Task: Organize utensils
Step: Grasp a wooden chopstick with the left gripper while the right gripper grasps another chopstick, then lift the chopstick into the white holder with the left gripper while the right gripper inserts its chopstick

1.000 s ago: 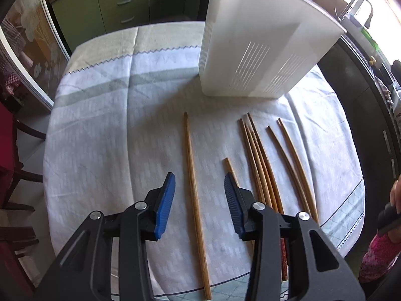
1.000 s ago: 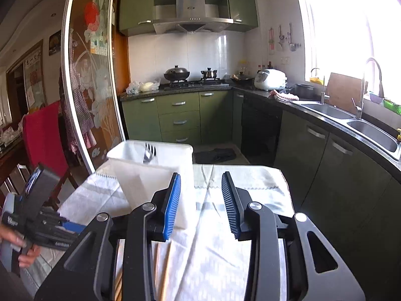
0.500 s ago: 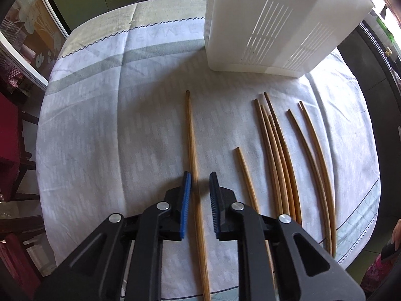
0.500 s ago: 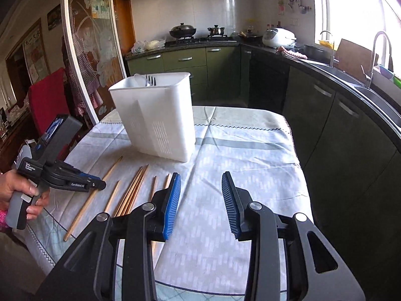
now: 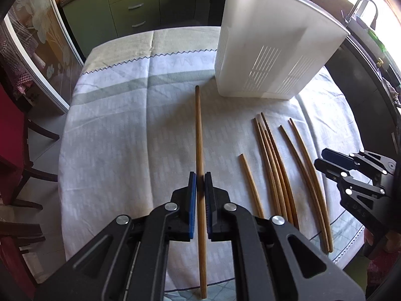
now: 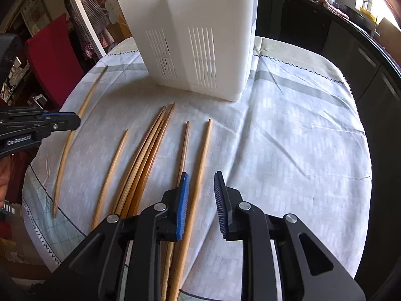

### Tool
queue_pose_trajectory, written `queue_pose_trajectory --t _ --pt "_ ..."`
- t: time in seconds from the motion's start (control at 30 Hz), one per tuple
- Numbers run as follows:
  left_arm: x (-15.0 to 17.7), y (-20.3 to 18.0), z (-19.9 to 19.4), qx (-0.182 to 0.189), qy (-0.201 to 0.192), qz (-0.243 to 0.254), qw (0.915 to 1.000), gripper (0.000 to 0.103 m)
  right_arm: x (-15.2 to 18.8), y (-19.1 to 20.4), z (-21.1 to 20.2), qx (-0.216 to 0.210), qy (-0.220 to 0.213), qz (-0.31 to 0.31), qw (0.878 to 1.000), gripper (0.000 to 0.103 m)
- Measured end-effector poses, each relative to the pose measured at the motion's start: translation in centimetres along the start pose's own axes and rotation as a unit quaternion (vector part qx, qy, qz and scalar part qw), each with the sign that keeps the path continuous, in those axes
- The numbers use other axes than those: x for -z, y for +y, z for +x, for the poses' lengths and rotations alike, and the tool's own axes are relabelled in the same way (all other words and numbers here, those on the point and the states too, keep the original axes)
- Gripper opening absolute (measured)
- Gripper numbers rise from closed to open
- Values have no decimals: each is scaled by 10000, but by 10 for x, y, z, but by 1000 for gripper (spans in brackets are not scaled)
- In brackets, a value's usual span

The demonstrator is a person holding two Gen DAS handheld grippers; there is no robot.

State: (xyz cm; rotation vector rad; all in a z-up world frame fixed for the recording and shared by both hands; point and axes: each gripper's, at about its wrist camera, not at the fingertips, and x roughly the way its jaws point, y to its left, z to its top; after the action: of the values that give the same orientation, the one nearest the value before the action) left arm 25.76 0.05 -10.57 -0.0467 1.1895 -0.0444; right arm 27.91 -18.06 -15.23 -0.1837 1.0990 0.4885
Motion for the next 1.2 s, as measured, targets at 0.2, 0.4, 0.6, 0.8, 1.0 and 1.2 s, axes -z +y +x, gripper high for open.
queue_pose_trajectory --t 0.2,0.4,0.6,0.8,1.0,1.2 --pt "7 1 -25 17 -313 111 9994 6 -9 4 18 181 252 -42 9995 17" --pt "13 0 -40 56 -467 181 9987 6 -15 7 29 349 288 -96 9989 10" --pt "18 -2 -50 131 -580 173 9981 6 -17 11 20 205 125 15 9997 7" --pt "21 0 -63 169 -747 191 9969 6 -17 6 -35 -16 -513 134 9986 7" --pt "25 -2 -84 213 -946 245 9950 6 -9 7 -97 -138 -1163 98 9931 7" --pt "29 -6 -104 249 -1104 311 9931 6 2 5 -139 -185 -1558 45 9876 7"
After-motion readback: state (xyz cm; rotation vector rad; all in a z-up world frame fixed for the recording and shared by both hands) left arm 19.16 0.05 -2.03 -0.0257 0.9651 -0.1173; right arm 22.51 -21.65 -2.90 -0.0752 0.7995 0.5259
